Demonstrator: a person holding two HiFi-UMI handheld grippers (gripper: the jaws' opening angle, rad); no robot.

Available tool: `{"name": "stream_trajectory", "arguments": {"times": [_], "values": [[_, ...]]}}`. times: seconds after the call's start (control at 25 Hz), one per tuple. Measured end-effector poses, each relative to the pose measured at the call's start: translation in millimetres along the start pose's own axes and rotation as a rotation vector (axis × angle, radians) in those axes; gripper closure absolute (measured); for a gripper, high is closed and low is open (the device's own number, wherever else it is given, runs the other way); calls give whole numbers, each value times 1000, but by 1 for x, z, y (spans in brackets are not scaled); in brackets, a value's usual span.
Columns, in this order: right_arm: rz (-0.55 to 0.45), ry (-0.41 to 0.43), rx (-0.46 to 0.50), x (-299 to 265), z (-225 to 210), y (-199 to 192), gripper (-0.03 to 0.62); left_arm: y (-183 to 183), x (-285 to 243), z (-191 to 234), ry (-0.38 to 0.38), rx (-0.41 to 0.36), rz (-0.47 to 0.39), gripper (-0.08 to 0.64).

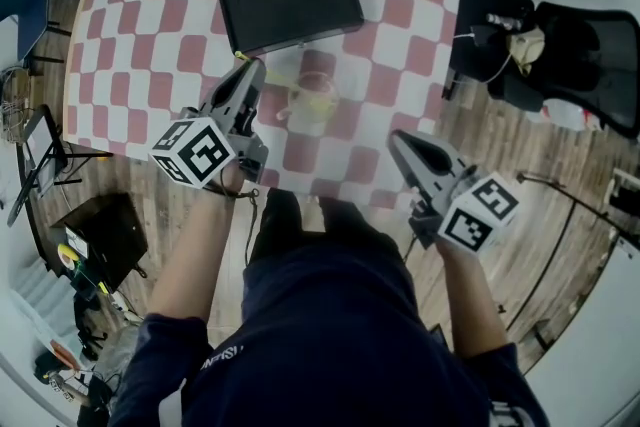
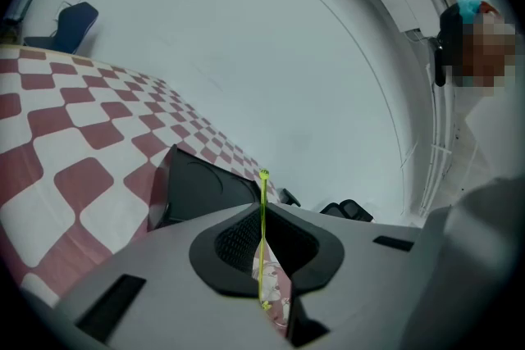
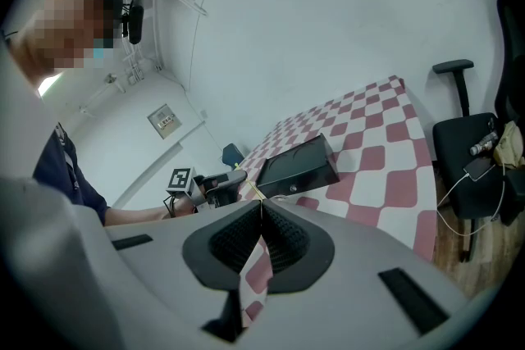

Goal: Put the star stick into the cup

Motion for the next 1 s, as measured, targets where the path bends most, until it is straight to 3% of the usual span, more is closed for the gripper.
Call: {"name": "stream_trajectory", "arguments": {"times": [0.2, 0.6, 1.0], "values": [[3, -10, -5, -3, 0, 0, 575, -1, -6, 7, -14, 0, 23, 514], [-4, -18, 0, -10, 9, 3, 575, -17, -7, 13, -44, 1, 111, 393], [-53, -7, 40, -14, 26, 20, 575, -2, 24, -9, -96, -69, 103, 382]]}}
Point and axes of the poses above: the fingertips, and each gripper's own axes: x backward along the fingers, z to its left, y out of its top, the point moved 5 cm from there along x, backward along the fingers
